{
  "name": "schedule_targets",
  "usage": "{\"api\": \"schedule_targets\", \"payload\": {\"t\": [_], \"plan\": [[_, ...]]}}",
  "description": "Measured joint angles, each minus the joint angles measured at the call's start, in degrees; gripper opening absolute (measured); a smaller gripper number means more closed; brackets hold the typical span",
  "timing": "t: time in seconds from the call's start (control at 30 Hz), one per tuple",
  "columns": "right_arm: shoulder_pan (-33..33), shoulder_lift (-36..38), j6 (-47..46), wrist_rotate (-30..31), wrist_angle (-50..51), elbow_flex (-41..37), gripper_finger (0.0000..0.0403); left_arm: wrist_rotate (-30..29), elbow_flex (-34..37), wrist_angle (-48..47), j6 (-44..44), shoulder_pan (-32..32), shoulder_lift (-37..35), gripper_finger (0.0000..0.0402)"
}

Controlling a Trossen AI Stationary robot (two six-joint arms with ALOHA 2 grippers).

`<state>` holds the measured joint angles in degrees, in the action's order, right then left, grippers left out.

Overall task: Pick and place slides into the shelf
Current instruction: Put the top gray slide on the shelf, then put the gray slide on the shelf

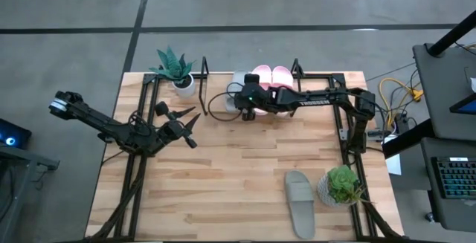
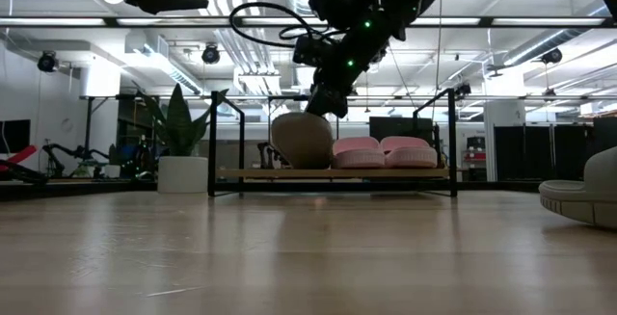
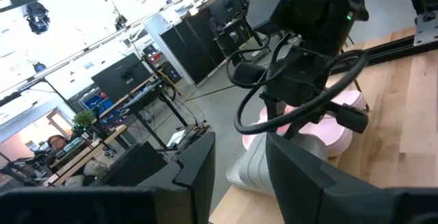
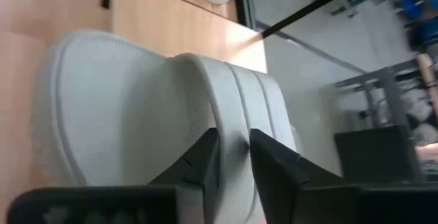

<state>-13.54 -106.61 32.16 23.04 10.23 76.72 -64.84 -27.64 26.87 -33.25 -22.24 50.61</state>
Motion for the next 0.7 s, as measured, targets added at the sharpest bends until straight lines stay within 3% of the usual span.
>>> {"api": "schedule_targets", "payload": {"t": [0.37, 0.7], "plan": [[0.0, 0.0, -2.0, -2.0, 4.8, 1.6, 0.0191, 0.0, 0.0, 0.0, 0.0, 0.0, 0.0, 0.0114], [0.0, 0.0, -4.8, -2.0, 6.3, 1.7, 0.0229, 0.0, 0.0, 0.0, 0.0, 0.0, 0.0, 0.0114]]}}
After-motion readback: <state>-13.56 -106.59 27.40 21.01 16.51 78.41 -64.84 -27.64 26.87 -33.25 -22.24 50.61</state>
